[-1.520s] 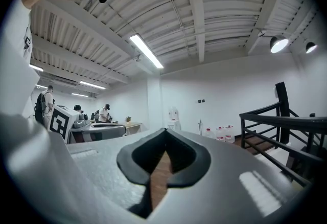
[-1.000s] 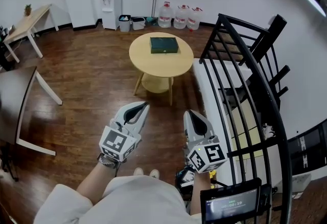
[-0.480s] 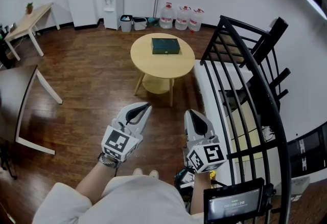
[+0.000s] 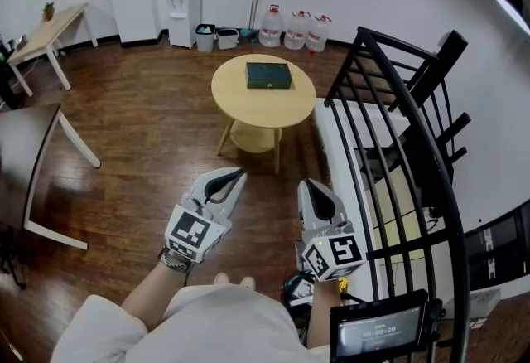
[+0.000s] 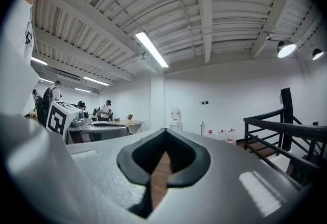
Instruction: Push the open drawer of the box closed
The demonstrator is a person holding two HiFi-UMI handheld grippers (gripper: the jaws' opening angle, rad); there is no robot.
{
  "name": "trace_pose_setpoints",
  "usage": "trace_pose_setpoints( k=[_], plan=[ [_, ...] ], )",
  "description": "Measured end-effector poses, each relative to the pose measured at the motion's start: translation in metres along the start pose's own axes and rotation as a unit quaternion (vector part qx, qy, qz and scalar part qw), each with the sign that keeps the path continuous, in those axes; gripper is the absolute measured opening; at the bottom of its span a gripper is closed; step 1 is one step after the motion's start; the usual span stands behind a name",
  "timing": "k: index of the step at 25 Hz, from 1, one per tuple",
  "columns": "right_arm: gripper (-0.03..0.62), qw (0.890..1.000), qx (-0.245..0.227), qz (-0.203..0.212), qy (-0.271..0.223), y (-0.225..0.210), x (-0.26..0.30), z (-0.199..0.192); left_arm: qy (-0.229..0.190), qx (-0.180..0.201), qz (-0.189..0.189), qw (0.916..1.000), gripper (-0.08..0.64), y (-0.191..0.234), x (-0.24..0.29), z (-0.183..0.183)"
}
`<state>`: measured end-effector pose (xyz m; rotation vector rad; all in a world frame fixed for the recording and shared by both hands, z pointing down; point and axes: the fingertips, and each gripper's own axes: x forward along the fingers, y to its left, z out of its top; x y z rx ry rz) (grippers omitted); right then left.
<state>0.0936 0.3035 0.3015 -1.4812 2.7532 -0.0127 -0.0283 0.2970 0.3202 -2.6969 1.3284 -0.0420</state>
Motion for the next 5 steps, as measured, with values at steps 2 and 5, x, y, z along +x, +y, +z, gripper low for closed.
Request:
trace_pose_setpoints(
  k=[2, 5],
  plan=[
    [0.002, 1.0, 0.001, 0.0, 0.001, -0.0019, -0.001, -0.0013, 0.001, -0.002, -0.002, 1.0, 0.008, -0.0023, 0.001, -0.0012],
    [0.002, 1.0, 0.003, -0.001, 0.001, -0.0034, -0.0009, -0.0033, 0.002, -0.003, -0.001, 1.0, 0.008, -0.0036, 0.0022, 0.0014]
  ],
)
